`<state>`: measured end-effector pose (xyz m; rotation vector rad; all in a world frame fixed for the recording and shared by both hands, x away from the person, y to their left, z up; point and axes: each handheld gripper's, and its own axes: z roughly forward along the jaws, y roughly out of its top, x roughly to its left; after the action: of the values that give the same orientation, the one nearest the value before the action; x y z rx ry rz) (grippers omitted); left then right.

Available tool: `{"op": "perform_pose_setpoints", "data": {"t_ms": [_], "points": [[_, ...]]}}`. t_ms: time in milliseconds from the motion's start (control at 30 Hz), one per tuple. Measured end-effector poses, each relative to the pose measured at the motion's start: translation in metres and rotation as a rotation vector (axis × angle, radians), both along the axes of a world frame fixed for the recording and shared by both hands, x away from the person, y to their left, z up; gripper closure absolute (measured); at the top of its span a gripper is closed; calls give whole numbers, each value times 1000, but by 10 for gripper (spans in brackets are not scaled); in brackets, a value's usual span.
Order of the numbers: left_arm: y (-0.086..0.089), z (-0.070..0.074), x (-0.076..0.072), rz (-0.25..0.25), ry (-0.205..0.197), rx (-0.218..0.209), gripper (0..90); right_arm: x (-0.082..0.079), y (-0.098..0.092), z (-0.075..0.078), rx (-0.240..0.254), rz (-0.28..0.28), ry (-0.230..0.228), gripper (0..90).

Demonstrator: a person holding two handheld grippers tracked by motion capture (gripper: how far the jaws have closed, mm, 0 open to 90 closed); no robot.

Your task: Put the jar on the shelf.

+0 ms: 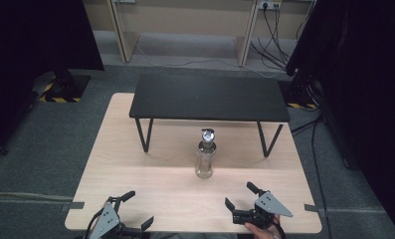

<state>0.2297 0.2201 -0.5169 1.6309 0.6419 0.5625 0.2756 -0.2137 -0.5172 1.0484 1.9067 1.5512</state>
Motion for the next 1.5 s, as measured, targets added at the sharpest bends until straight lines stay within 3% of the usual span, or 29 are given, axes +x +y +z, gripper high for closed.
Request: {"op": "perform_pose_setpoints", "data": {"t_ms": [900,1500], "points": [[0,0,0,-1,-1,0,5,2,-3,1,15,-21,13,11],[-1,0,0,-1,-1,0,5,6,6,2,12,-17,6,11]]}}
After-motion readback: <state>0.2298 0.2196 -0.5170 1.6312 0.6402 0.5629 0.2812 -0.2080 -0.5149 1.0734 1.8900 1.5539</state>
